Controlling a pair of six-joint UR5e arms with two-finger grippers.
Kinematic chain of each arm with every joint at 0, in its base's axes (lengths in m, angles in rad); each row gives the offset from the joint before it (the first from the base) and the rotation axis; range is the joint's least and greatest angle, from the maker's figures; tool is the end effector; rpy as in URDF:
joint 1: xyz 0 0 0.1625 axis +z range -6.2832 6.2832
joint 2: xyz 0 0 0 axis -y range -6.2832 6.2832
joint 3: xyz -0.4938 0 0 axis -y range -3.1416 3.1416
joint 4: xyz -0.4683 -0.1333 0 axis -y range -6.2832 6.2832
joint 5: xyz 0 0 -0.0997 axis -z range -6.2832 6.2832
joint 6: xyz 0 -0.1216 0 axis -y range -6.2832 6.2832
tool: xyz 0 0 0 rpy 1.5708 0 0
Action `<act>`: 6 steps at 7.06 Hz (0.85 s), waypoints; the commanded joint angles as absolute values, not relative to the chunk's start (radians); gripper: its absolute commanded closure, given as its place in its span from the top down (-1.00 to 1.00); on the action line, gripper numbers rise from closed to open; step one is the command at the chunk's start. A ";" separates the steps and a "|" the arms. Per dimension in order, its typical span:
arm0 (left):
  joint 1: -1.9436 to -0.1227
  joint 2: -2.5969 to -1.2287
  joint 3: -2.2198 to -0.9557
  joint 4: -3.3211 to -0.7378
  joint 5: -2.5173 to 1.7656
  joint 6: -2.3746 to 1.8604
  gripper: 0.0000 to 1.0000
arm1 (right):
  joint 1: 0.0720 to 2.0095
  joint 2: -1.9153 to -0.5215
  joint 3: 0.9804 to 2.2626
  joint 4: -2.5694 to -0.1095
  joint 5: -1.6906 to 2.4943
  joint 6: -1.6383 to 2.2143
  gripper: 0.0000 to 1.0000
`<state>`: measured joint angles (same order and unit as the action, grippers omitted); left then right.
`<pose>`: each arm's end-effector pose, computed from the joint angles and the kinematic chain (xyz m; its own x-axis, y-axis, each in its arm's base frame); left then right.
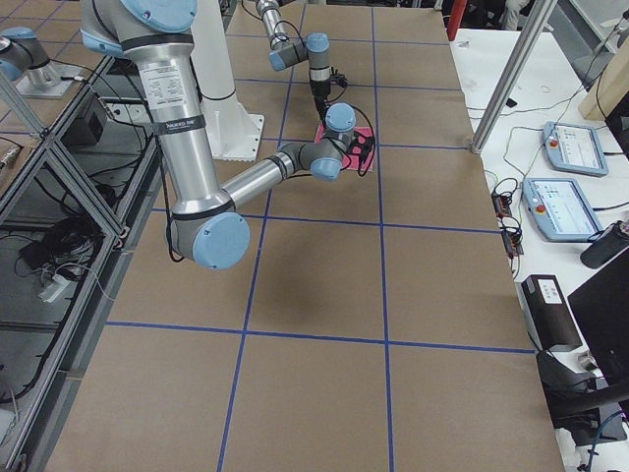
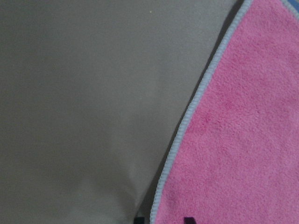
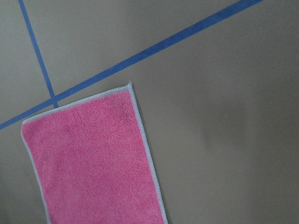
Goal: Fold towel twice with both arms
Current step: 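Hold the left gripper at the towel corner while the right gripper descends toward it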
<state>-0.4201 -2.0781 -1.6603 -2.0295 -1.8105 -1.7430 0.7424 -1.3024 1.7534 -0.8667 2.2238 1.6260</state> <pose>0.6688 -0.4131 0.3024 0.4077 -0.3644 -0.8372 0.2816 0.9224 -0.2644 -0.4617 -0.5042 0.3823 0.2901 0.3256 0.8999 -0.1436 0.9445 -0.2955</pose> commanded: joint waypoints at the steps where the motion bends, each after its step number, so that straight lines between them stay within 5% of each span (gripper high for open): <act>1: -0.417 -2.077 -1.663 -2.028 -1.813 -1.743 -0.37 | 0.742 -1.302 1.753 -0.867 2.224 1.626 0.98; 6: -0.416 -2.077 -1.664 -2.028 -1.813 -1.743 -0.57 | 0.741 -1.304 1.752 -0.867 2.226 1.625 0.98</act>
